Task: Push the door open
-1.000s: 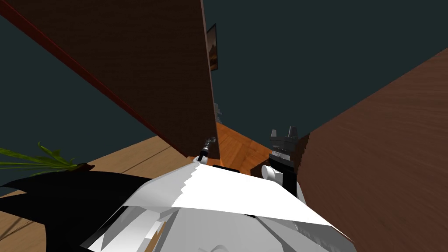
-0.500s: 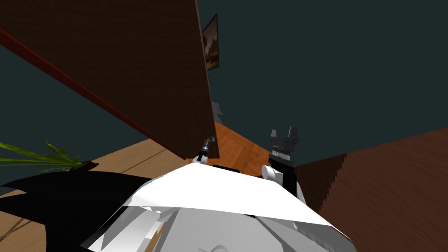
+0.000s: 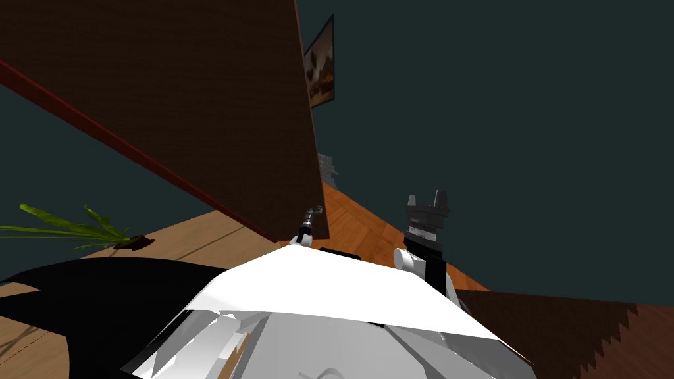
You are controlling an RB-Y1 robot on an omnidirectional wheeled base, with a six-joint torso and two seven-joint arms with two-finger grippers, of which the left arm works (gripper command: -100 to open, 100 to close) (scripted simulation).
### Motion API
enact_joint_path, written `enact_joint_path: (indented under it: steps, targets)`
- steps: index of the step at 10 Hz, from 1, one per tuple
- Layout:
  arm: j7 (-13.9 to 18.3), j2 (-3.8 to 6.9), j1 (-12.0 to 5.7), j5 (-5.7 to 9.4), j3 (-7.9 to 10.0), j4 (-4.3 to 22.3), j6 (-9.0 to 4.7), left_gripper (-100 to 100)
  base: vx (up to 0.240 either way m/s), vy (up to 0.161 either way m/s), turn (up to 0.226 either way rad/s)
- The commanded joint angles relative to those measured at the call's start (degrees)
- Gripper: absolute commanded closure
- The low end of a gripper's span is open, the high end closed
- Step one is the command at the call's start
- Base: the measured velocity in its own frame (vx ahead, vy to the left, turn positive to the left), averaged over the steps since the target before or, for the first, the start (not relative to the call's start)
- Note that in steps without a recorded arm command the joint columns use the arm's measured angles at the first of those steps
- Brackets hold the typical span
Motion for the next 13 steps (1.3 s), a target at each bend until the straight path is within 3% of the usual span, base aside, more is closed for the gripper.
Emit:
enact_joint_path:
  steps: [1,9,11,13]
  targets:
    - [-1.03,0.24,-1.15,0.8,1.68,1.15,-1.09,100,0.193,-0.075,0.138]
    - [-3.55,-2.2,-1.32,2.36,4.73,1.02,-1.0,100,0.171,-0.069,0.083]
    - [-3.86,-0.82,-0.53,3.03,6.19,0.26,-0.68,100,0.08,-0.024,0.05]
    - [-4.22,-0.48,-0.5,3.54,7.15,0.22,-0.72,100,0.192,-0.051,0.051]
